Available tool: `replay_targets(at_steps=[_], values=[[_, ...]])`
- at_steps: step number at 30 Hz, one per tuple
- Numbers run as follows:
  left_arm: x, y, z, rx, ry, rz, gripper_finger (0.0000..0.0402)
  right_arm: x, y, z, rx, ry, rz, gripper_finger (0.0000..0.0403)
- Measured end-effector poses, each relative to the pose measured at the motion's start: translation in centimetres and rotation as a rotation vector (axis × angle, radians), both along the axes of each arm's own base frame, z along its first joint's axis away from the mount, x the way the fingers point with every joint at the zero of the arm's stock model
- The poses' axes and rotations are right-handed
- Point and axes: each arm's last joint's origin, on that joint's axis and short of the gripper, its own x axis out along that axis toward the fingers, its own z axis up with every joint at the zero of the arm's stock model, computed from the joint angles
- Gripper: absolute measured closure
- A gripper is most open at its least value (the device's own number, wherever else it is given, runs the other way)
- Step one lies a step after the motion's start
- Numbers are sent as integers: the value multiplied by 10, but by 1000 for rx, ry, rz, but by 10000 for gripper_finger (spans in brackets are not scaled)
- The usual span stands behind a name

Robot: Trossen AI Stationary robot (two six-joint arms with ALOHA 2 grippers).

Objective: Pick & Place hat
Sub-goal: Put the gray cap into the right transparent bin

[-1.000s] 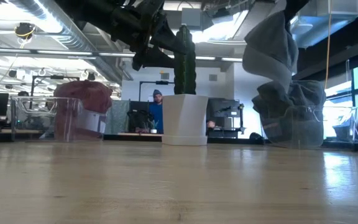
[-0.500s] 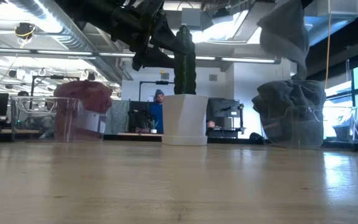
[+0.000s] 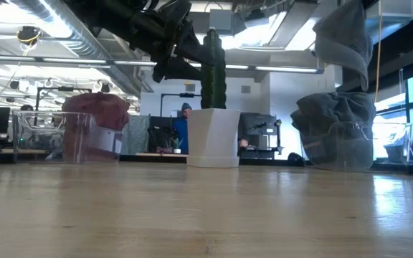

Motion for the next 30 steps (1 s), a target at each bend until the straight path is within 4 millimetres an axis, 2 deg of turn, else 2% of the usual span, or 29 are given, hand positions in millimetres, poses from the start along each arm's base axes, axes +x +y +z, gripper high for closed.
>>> replay_targets(at_steps=[11, 20, 30], values=[[0, 0, 0, 12, 3, -6, 151, 10, -19, -62, 65, 303, -99, 375], [0, 0, 0, 14, 3, -3, 151, 18, -25, -99, 78, 427, -165, 374], [0, 0, 0, 15, 3, 1, 151, 31, -28, -135, 115, 487, -132, 364]])
